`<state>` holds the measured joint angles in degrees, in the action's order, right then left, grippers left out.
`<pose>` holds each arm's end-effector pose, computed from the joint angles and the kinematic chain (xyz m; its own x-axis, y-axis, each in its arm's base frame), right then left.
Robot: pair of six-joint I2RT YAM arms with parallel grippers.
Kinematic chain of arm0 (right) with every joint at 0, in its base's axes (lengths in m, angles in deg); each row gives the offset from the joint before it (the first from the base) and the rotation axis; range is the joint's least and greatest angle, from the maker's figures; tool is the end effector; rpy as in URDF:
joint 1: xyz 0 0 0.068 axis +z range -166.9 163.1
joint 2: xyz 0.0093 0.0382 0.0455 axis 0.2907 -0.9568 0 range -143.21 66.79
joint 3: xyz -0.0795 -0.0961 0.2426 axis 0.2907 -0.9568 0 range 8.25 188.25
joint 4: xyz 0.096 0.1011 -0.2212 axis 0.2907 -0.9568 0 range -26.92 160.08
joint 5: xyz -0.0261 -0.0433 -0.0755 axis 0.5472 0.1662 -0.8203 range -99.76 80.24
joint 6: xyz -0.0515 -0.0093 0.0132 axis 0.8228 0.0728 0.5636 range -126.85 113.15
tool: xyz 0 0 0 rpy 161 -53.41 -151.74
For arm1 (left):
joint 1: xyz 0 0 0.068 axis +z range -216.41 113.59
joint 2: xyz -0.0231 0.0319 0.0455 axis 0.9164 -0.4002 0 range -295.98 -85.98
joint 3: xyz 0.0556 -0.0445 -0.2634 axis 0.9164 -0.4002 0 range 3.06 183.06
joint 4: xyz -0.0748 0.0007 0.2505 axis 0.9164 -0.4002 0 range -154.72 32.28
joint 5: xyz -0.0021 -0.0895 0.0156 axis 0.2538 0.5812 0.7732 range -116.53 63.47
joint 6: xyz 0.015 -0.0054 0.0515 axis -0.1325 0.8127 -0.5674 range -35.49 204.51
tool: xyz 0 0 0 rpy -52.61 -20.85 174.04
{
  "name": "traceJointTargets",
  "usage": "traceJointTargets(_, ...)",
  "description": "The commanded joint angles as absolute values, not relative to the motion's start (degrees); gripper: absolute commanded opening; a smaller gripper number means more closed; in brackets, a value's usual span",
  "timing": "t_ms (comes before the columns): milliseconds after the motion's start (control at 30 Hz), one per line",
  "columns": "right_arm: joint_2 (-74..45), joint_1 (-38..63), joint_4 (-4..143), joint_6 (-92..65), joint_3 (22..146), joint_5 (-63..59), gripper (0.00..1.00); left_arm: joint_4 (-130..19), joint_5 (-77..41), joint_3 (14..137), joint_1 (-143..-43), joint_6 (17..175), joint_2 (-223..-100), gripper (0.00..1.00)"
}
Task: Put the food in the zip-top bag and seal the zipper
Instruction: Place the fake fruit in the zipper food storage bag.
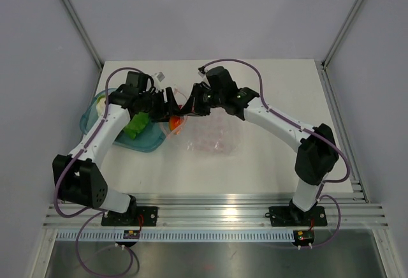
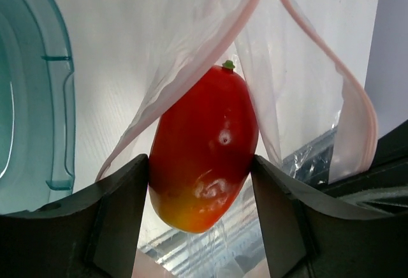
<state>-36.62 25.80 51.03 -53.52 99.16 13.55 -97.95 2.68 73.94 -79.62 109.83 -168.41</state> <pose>0.3022 0.2981 0.3199 -0.8972 0.0812 -0.4341 -0.3177 0.5642 0.7621 0.2903 -0.0859 0.3024 -0.9024 -0.1716 -0.3952 0.1189 0.7825 -0.6112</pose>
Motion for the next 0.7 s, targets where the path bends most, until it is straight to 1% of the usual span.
traceJointTargets(0, -31.83, 25.91, 50.75, -52.20, 96.50, 9.58, 0.05, -101.30, 8.19, 79.79, -81.08, 106.23, -162.37, 0.69)
traceJointTargets(200, -28.57, 25.38, 48.99, -51.32, 94.29, 6.77, 0.05, -107.29, 5.03, 83.22, -81.17, 103.41, -158.23, 0.68)
traceJointTargets(233, -28.13, 25.29, 48.90, -51.23, 94.20, 6.42, 0.05, -107.38, 4.94, 83.22, -81.17, 103.32, -158.05, 0.72)
traceJointTargets(267, -28.04, 25.29, 48.72, -51.14, 94.20, 6.24, 0.05, -107.47, 4.85, 83.22, -81.17, 102.97, -157.88, 0.79)
traceJointTargets(300, -27.87, 25.29, 49.07, -51.40, 94.03, 6.24, 0.05, -107.47, 5.11, 82.96, -81.17, 102.71, -158.05, 0.83)
traceJointTargets(367, -27.78, 25.29, 49.51, -51.58, 94.12, 6.76, 0.05, -107.03, 6.07, 82.61, -81.17, 102.88, -158.75, 0.89)
traceJointTargets(433, -27.78, 25.29, 50.48, -52.20, 94.12, 7.90, 0.05, -105.98, 7.74, 81.30, -81.17, 103.49, -159.45, 0.90)
traceJointTargets(567, -27.34, 25.20, 50.75, -52.55, 94.12, 8.35, 0.05, -104.13, 8.19, 80.50, -81.17, 104.46, -159.46, 0.97)
traceJointTargets(633, -26.73, 25.29, 50.31, -52.29, 94.03, 7.65, 0.05, -104.65, 6.17, 81.72, -81.09, 104.29, -158.67, 0.97)
traceJointTargets(667, -26.64, 25.20, 49.61, -51.85, 94.03, 7.29, 0.05, -104.75, 5.29, 82.16, -81.00, 104.29, -158.40, 0.94)
